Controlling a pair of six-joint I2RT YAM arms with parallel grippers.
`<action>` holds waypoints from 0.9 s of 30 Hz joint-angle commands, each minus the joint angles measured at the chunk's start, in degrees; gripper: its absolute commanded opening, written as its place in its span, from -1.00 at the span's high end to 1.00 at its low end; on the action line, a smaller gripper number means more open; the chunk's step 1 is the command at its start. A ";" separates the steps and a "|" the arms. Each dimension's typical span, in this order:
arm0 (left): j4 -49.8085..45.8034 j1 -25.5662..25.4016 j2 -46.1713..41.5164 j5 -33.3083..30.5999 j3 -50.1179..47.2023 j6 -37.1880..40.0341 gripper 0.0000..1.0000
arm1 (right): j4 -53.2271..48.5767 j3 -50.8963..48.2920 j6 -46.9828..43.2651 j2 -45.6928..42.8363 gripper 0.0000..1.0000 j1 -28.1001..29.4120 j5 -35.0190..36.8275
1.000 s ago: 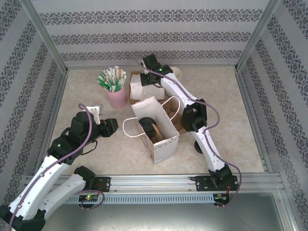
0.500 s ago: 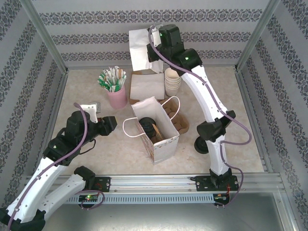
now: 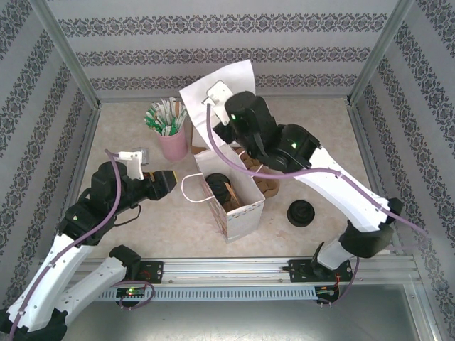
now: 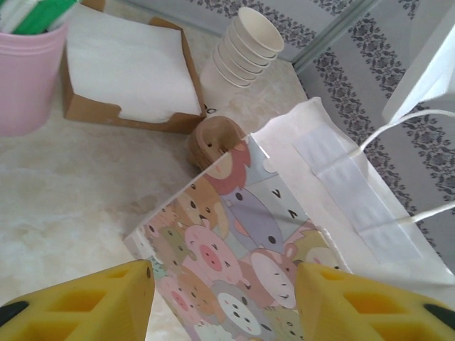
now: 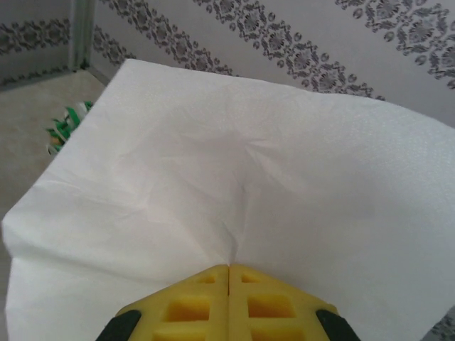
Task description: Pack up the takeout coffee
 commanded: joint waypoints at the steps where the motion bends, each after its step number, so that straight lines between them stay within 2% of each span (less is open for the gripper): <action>1: 4.62 0.61 0.54 3.94 1.62 -2.61 -0.12 | 4.46 -5.66 -3.82 -4.36 1.00 3.06 10.64; 6: 6.38 0.43 2.00 4.84 1.40 -3.64 -0.18 | 6.21 -14.17 -6.75 -7.76 1.00 10.07 14.97; 15: 9.16 0.13 6.92 4.51 1.96 -2.64 -0.24 | 1.72 -19.37 -7.62 -5.73 1.00 19.19 25.24; 18: 9.22 0.09 8.62 4.53 2.62 -2.15 -0.24 | -3.77 -18.63 -2.94 -5.72 1.00 21.08 23.42; 22: 9.77 -0.05 9.52 4.36 2.85 -1.90 -0.24 | -10.24 -17.21 4.01 -6.53 1.00 22.41 17.45; 27: 9.53 -0.07 9.84 4.15 2.93 -1.63 -0.24 | -12.13 -18.57 8.88 -7.85 1.00 22.14 10.09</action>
